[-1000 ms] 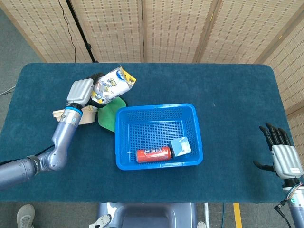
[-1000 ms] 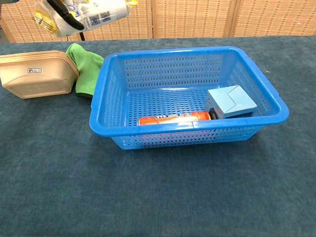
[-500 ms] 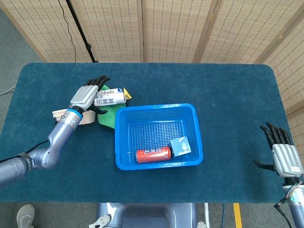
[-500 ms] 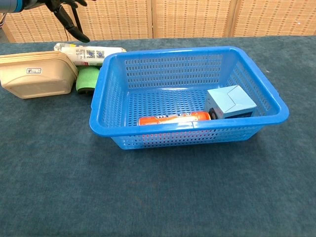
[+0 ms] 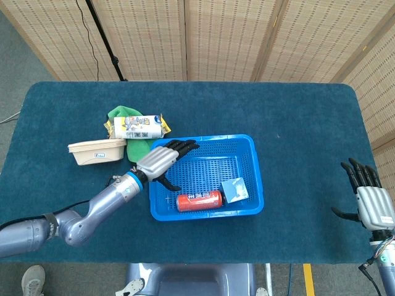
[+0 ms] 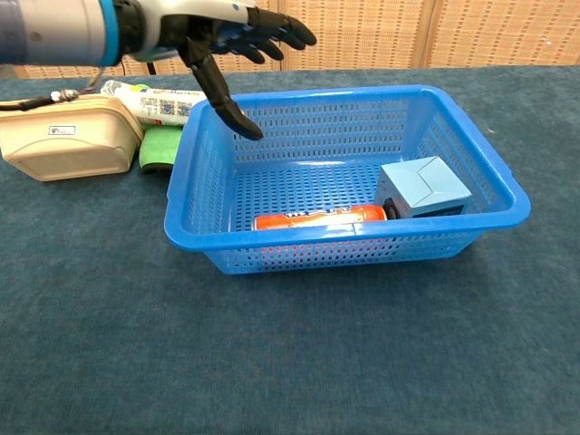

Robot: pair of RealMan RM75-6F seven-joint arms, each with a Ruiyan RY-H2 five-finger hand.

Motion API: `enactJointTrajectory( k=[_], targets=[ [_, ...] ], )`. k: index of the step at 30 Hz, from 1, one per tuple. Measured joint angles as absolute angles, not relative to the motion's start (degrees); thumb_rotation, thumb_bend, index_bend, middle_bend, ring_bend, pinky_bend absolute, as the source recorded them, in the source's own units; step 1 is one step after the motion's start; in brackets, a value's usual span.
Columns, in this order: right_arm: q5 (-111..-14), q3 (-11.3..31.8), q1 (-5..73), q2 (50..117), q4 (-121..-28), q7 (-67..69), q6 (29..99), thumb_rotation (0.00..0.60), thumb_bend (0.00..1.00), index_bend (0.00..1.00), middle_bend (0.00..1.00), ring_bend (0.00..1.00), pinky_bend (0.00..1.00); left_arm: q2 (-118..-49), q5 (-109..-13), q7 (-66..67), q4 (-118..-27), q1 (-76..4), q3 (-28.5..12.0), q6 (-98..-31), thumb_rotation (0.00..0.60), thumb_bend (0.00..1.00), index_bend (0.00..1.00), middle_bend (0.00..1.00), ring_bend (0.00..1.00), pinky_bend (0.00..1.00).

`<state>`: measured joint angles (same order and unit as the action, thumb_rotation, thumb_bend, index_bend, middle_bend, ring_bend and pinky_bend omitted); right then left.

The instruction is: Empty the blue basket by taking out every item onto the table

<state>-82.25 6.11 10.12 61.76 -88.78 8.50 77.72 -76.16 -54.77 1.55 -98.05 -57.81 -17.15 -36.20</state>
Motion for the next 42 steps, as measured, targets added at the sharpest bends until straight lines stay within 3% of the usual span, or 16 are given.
enactJointTrajectory(
  k=[12,26,30,33,35,38,42],
  targets=[
    [-81.3,6.6,10.0,61.1,-88.0,10.8,77.5,0.600,0.00,0.00,0.00,0.00,0.00,-93.0,-37.7,6.6,-87.4,-70.0,-16.2,-36.5,0.600,0.10,0.00,0.00,0.00,0.00],
    [-81.2,6.8,9.9,60.6,-87.5,12.3,77.3,0.600,0.00,0.00,0.00,0.00,0.00,-99.6,-30.7,8.8,-82.0,-74.9,-16.1,-37.6,0.600,0.10,0.00,0.00,0.00,0.00],
    [-81.2,6.8,9.9,60.7,-87.5,12.3,77.3,0.600,0.00,0.00,0.00,0.00,0.00,-101.8,-30.4,8.6,-80.0,-75.2,-16.5,-39.0,0.600,0.15,0.00,0.00,0.00,0.07],
    [-81.1,6.8,9.9,60.7,-87.5,12.4,77.2,0.600,0.00,0.00,0.00,0.00,0.00,-103.0,-30.7,8.6,-79.0,-75.3,-17.0,-40.4,0.600,0.26,0.18,0.10,0.11,0.23],
    [-81.1,6.8,10.0,60.7,-87.5,12.3,77.2,0.600,0.00,0.00,0.00,0.00,0.00,-103.9,-31.0,8.8,-78.4,-75.3,-17.2,-42.0,0.600,0.32,0.35,0.22,0.23,0.32],
    [-81.2,6.7,10.0,60.7,-87.5,12.1,77.0,0.600,0.00,0.00,0.00,0.00,0.00,-105.6,-31.4,10.1,-77.5,-75.5,-17.3,-44.7,0.600,0.37,0.43,0.29,0.29,0.35],
    [-81.3,6.6,10.0,60.7,-87.6,12.0,77.2,0.600,0.00,0.00,0.00,0.00,0.00,-106.9,-30.7,12.9,-76.9,-75.9,-17.6,-45.8,0.600,0.40,0.45,0.32,0.31,0.37]
  ],
)
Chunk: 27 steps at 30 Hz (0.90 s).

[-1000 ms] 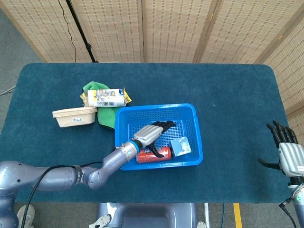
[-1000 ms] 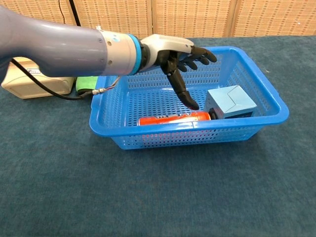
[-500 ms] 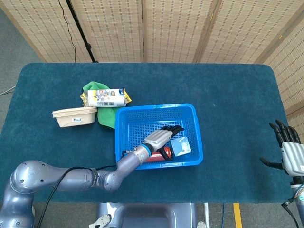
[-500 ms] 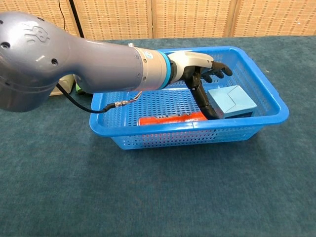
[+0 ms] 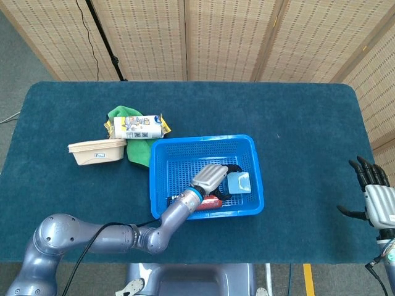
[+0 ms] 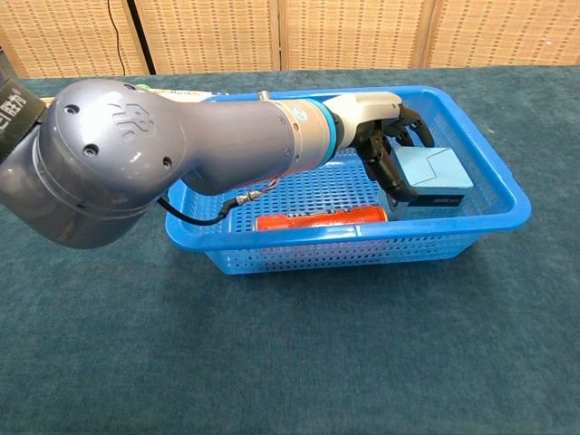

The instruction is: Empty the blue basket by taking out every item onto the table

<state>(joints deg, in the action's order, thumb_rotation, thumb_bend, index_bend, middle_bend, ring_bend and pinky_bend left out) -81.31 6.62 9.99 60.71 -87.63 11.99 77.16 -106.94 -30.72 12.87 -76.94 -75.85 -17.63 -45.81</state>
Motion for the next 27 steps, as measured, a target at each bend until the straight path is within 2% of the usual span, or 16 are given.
enactJointTrajectory(
  k=[8,14,21,27],
  targets=[
    [-81.5,6.6,9.8,60.6,-87.8,12.0,77.5,0.600,0.00,0.00,0.00,0.00,0.00,-105.2,-31.4,14.3,-79.7,-74.9,-18.6,-47.8,0.600,0.40,0.46,0.32,0.31,0.37],
    [-81.9,6.4,9.7,60.5,-88.0,12.0,77.8,0.600,0.00,0.00,0.00,0.00,0.00,-99.6,-33.9,14.6,-85.9,-72.6,-19.6,-50.8,0.600,0.40,0.46,0.32,0.31,0.37],
    [-82.5,6.1,9.6,60.6,-88.5,11.4,78.1,0.600,0.00,0.00,0.00,0.00,0.00,-87.3,-38.2,14.4,-97.1,-66.9,-20.2,-54.8,0.600,0.40,0.46,0.32,0.31,0.37],
    [-82.7,5.9,9.6,60.7,-89.0,10.2,78.2,0.600,0.00,0.00,0.00,0.00,0.00,-74.1,-45.6,12.8,-104.3,-58.8,-18.5,-58.2,0.600,0.39,0.46,0.32,0.31,0.37]
  ],
)
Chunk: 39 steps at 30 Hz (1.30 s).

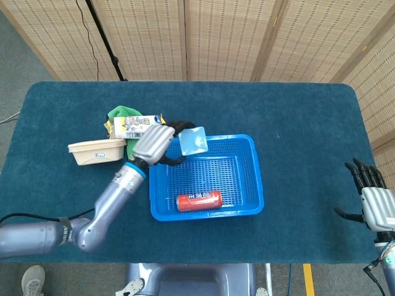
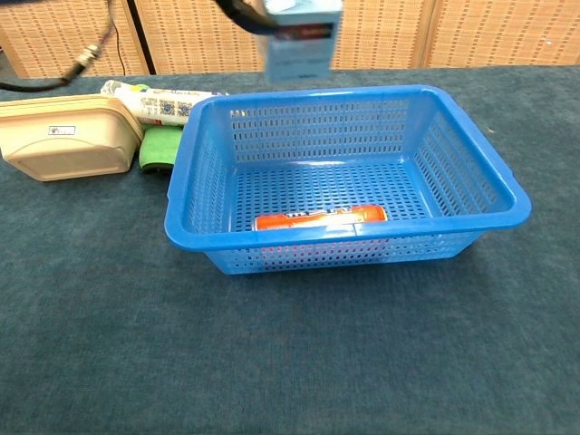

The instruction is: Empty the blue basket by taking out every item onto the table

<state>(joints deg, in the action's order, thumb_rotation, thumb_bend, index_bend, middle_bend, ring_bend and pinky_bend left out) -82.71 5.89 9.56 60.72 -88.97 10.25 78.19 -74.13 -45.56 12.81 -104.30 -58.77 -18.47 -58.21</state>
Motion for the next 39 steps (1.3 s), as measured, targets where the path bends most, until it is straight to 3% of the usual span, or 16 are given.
enactJointTrajectory(
  k=[10,16,18,20,22,24,30,35,39],
  targets=[
    [-83.4,5.4,9.9,61.4,-90.0,7.8,78.0,0.600,0.00,0.00,0.00,0.00,0.00,-56.2,-57.3,0.5,-105.6,-44.3,-12.2,-57.4,0.600,0.39,0.46,0.32,0.30,0.37],
    [-83.5,5.2,10.1,61.7,-90.3,6.7,77.7,0.600,0.00,0.00,0.00,0.00,0.00,-52.7,-68.2,-8.5,-103.7,-40.0,-8.2,-55.0,0.600,0.39,0.45,0.32,0.29,0.37],
    [-83.4,5.2,10.1,61.8,-90.4,6.4,77.6,0.600,0.00,0.00,0.00,0.00,0.00,-52.2,-72.6,-11.6,-102.8,-38.7,-6.9,-55.2,0.600,0.37,0.39,0.26,0.23,0.33],
    [-83.4,5.1,10.1,61.9,-90.4,6.1,77.4,0.600,0.00,0.00,0.00,0.00,0.00,-51.8,-78.1,-14.8,-101.4,-37.1,-5.1,-55.6,0.600,0.30,0.15,0.08,0.06,0.13],
    [-83.3,5.0,10.3,62.1,-90.4,5.7,77.1,0.600,0.00,0.00,0.00,0.00,0.00,-51.6,-83.7,-17.8,-99.1,-35.3,-2.4,-55.7,0.600,0.24,0.01,0.00,0.00,0.01],
    [-82.9,5.1,10.5,62.1,-90.5,5.5,76.7,0.600,0.00,0.00,0.00,0.00,0.00,-51.3,-85.9,-19.0,-98.0,-34.6,-0.6,-55.2,0.600,0.21,0.00,0.00,0.00,0.00],
    [-80.8,7.0,11.5,59.0,-92.7,3.9,75.8,0.600,0.00,0.00,0.00,0.00,0.00,-50.5,-86.4,-17.9,-97.7,-32.5,1.0,-54.5,0.600,0.21,0.00,0.00,0.00,0.00],
    [-79.5,9.5,14.1,54.9,-96.7,2.1,73.7,0.600,0.00,0.00,0.00,0.00,0.00,-50.1,-83.1,-10.2,-100.0,-29.2,-0.2,-61.6,0.600,0.20,0.00,0.00,0.00,0.00],
    [-79.5,10.9,18.3,52.8,-99.1,3.5,67.2,0.600,0.00,0.00,0.00,0.00,0.00,-52.0,-78.2,0.2,-102.4,-25.8,-1.8,-69.6,0.600,0.20,0.00,0.00,0.00,0.00]
  ],
)
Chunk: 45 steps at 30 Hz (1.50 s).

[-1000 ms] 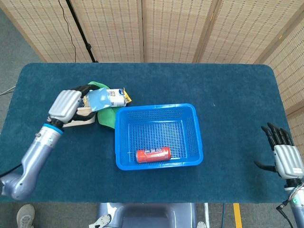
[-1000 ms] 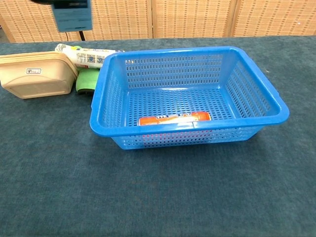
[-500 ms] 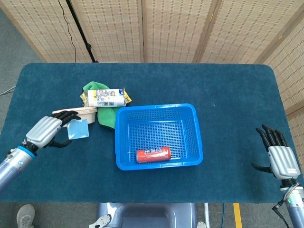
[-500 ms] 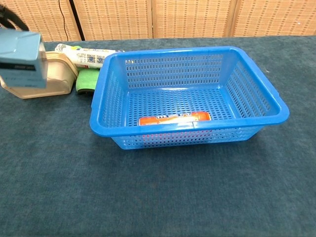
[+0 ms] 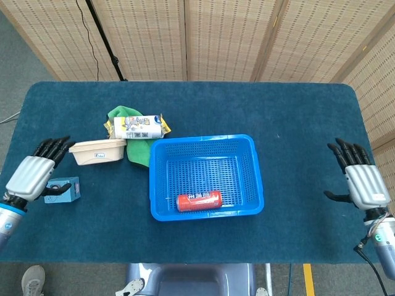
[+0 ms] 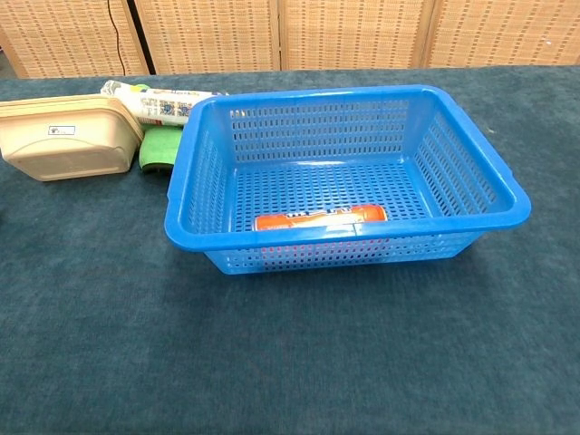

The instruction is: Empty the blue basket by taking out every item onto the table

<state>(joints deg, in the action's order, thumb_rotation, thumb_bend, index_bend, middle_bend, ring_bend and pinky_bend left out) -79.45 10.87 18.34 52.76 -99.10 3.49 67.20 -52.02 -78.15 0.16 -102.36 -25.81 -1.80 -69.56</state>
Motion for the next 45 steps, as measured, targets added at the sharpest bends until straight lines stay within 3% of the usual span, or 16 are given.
enactJointTrajectory(
  k=[6,10,21,28,33,39,45],
  targets=[
    [-80.2,12.3,27.6,52.1,-101.0,6.5,54.4,0.600,0.00,0.00,0.00,0.00,0.00,-57.1,-73.1,10.7,-105.8,-19.7,-3.8,-81.4,0.600,0.20,0.00,0.00,0.00,0.00],
    [-80.3,13.2,34.2,54.2,-100.9,7.7,47.3,0.600,0.00,0.00,0.00,0.00,0.00,-58.6,-72.5,12.2,-107.7,-17.1,-4.5,-84.5,0.600,0.20,0.00,0.00,0.00,0.00],
    [-78.8,14.7,46.9,61.9,-97.9,15.0,32.3,0.600,0.00,0.00,0.00,0.00,0.00,-58.6,-72.6,11.1,-107.5,-16.2,-5.6,-83.6,0.600,0.20,0.00,0.00,0.00,0.00],
    [-78.4,15.2,51.9,67.3,-94.3,19.5,28.0,0.600,0.00,0.00,0.00,0.00,0.00,-58.7,-71.9,11.0,-107.0,-16.4,-6.4,-82.0,0.600,0.20,0.00,0.00,0.00,0.00],
    [-78.2,14.9,55.0,71.2,-90.4,22.6,24.5,0.600,0.00,0.09,0.02,0.00,0.00,-58.8,-71.1,10.9,-106.6,-16.5,-6.9,-80.9,0.600,0.20,0.00,0.00,0.00,0.00],
    [-77.6,13.3,58.8,74.7,-85.4,23.5,18.4,0.600,0.00,0.01,0.00,0.00,0.00,-58.9,-71.0,10.8,-106.4,-16.5,-7.4,-80.3,0.600,0.20,0.00,0.00,0.00,0.00],
    [-76.0,11.7,60.8,76.1,-84.9,23.1,15.6,0.600,0.00,0.00,0.00,0.00,0.00,-58.9,-70.8,10.6,-106.3,-16.4,-7.8,-79.7,0.600,0.20,0.00,0.00,0.00,0.00]
  ],
)
